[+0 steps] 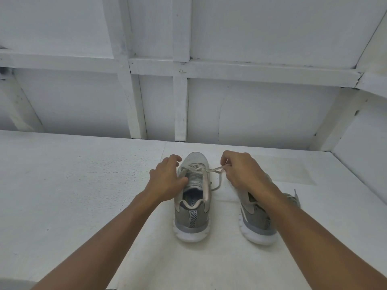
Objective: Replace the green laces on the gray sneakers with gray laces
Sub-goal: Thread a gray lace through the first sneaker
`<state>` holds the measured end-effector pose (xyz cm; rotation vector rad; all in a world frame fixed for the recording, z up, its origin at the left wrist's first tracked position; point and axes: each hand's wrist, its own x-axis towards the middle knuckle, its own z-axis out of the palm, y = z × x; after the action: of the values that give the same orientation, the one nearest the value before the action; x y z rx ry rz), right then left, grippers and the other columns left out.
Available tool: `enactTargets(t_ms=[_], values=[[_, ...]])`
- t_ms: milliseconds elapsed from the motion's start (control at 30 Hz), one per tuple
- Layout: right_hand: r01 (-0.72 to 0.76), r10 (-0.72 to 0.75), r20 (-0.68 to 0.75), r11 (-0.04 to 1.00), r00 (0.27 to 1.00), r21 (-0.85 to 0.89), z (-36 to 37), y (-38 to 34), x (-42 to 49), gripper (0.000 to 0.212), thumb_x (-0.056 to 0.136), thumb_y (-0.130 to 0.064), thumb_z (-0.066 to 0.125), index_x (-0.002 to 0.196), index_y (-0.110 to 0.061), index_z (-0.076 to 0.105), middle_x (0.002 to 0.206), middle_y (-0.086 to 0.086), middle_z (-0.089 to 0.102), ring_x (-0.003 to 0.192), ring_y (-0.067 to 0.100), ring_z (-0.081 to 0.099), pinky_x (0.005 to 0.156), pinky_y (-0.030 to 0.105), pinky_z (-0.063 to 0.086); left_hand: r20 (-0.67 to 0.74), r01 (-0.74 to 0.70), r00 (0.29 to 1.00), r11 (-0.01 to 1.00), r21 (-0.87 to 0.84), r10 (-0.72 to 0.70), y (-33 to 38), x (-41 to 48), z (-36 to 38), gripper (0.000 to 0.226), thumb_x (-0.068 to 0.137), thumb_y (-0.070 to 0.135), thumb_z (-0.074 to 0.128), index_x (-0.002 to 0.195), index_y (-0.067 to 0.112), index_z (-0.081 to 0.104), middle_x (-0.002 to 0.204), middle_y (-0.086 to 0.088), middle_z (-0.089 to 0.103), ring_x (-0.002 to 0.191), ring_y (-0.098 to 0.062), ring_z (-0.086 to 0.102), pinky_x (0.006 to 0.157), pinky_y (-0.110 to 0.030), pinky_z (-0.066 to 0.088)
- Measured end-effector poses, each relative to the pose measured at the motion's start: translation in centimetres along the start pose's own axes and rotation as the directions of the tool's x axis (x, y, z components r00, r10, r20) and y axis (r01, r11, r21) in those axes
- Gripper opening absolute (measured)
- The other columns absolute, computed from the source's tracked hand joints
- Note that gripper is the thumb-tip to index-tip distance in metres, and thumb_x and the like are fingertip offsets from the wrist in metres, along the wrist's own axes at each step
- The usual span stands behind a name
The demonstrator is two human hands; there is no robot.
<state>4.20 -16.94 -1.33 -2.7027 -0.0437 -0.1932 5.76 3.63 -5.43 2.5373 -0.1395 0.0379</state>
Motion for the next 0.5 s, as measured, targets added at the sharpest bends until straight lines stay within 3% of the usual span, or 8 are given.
enactTargets(t_ms=[133, 300, 400, 500], values=[[-0.027, 0.028, 0.027, 1.000, 0.999, -0.011, -0.9, 0.4, -0.3, 0.018, 0.091, -0.010, 0.051, 0.100, -0.019, 0.064, 0.104, 0.002, 0.065, 0.086, 0.020, 0.058, 0.074, 0.034, 0.052, 0.103, -0.123, 0.988, 0.991, 0.058, 0.117, 2.8, 1.1, -0.4, 0.049, 0.093, 0.034, 0.055, 0.139, 0.025, 0.042, 0.148, 0.000, 0.038, 0.134, -0.023, 0.037, 0.110, -0.046, 0.027], [-0.044, 0.045, 0.027, 0.998, 0.999, -0.040, -1.3, 0.6, -0.5, 0.019, 0.092, -0.012, 0.050, 0.102, -0.021, 0.064, 0.109, 0.004, 0.064, 0.086, 0.021, 0.059, 0.074, 0.031, 0.052, 0.323, -0.267, 0.926, 0.945, 0.191, 0.196, 5.6, 3.8, 0.5, 0.040, 0.102, 0.030, 0.033, 0.139, 0.026, 0.046, 0.146, -0.001, 0.046, 0.133, -0.025, 0.039, 0.107, -0.048, 0.031], [-0.059, 0.061, 0.029, 0.997, 0.998, -0.046, -1.5, 0.6, -0.7, 0.017, 0.093, -0.014, 0.052, 0.103, -0.022, 0.063, 0.111, 0.004, 0.063, 0.087, 0.020, 0.059, 0.075, 0.032, 0.053, 0.403, -0.284, 0.901, 0.920, 0.270, 0.160, 6.2, 4.8, 1.0, 0.039, 0.100, 0.032, 0.036, 0.136, 0.028, 0.049, 0.142, -0.001, 0.049, 0.131, -0.026, 0.040, 0.105, -0.047, 0.034], [-0.062, 0.063, 0.059, 0.998, 0.996, -0.007, -1.5, 0.3, -1.0, 0.016, 0.093, -0.014, 0.054, 0.103, -0.021, 0.064, 0.109, 0.002, 0.065, 0.088, 0.019, 0.060, 0.076, 0.032, 0.052, 0.407, -0.274, 0.898, 0.937, 0.217, 0.169, 6.7, 5.1, 0.8, 0.037, 0.097, 0.028, 0.050, 0.133, 0.025, 0.050, 0.129, 0.002, 0.059, 0.121, -0.023, 0.049, 0.102, -0.044, 0.040]])
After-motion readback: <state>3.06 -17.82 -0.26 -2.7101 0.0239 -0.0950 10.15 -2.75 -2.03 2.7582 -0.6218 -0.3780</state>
